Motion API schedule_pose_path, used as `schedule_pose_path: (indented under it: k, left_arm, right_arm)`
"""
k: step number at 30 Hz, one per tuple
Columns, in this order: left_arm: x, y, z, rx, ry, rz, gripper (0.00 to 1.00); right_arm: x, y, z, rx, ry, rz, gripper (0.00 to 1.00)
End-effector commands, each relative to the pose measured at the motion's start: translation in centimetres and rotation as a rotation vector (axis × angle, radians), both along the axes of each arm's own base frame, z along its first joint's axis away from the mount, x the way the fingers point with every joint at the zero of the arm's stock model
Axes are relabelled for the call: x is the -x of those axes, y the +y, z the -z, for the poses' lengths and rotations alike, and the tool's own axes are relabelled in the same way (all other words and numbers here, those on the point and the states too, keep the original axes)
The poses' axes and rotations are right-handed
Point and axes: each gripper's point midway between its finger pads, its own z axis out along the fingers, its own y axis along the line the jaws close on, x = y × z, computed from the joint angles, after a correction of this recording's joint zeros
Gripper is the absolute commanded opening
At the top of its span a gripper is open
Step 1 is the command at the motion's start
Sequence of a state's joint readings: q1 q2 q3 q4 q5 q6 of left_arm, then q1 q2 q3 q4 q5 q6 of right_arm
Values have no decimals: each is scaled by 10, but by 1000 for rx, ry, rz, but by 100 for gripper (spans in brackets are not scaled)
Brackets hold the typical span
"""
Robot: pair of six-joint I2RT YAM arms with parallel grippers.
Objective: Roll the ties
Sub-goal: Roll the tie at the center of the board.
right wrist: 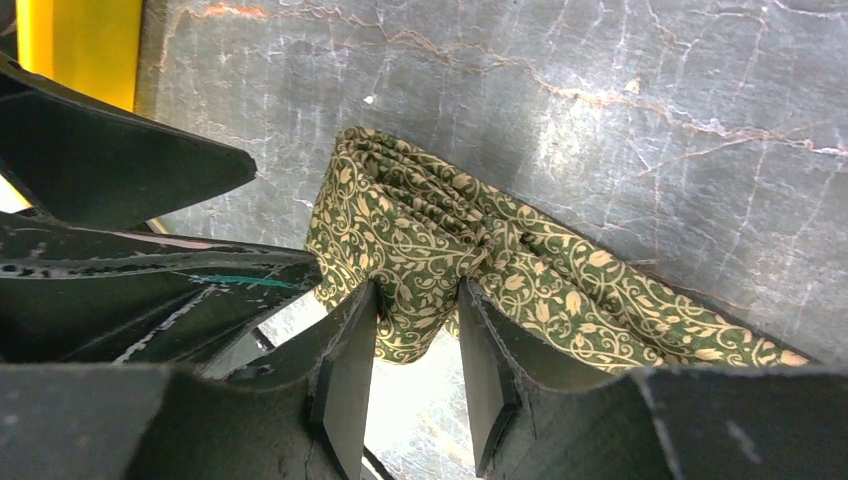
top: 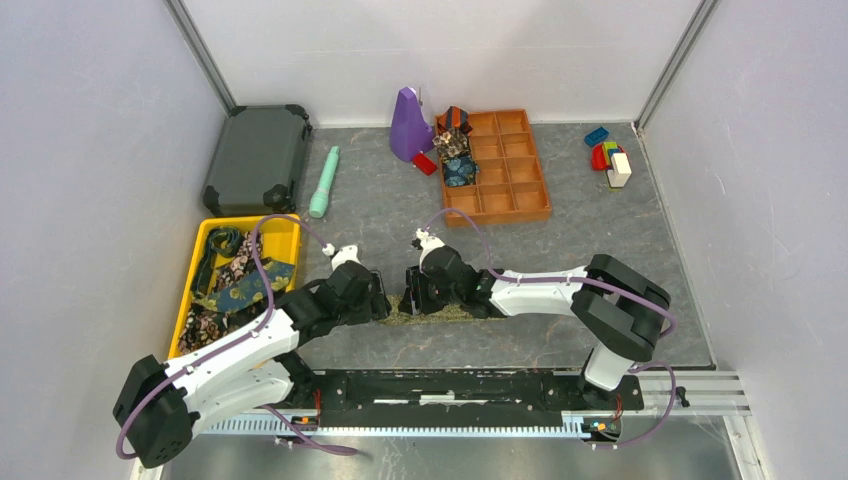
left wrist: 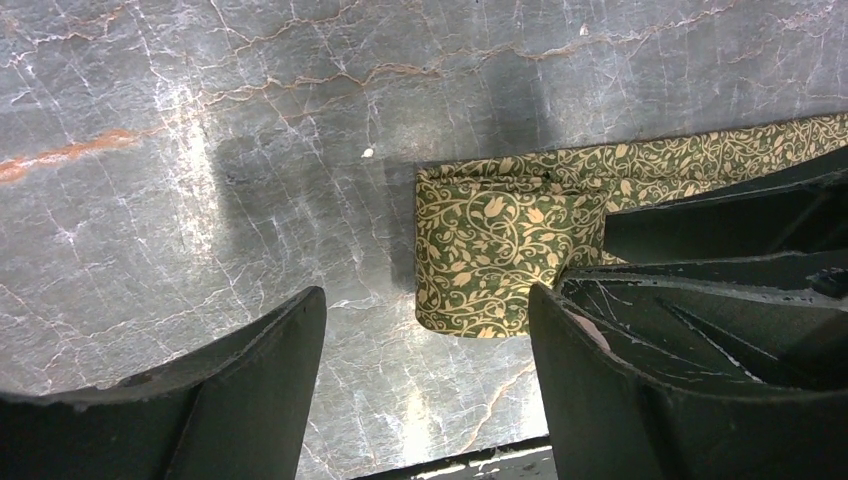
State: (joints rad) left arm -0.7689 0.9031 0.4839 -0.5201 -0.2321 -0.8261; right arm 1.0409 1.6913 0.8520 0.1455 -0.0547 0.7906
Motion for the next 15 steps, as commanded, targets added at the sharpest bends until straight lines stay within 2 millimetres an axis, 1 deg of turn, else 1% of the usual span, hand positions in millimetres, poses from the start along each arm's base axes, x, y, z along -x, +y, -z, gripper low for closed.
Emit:
schedule_pose_path:
  k: [1, 10, 13, 15]
  left_arm:
    - [-8, -9, -12, 27, -56, 51, 80]
    - [-10, -20, -11, 83, -69, 117, 81]
    - [-9, -19, -9, 94, -68, 127, 81]
    - [-9, -22, -10, 126, -79, 142, 81]
  right_arm:
    - [-2, -8, 12, 37, -15, 7, 41]
    - [-3, -18, 24, 57, -1, 7, 40]
    - [-4, -23, 28, 65, 2, 8, 40]
    - [-4, -25, 30, 66, 6, 9, 39]
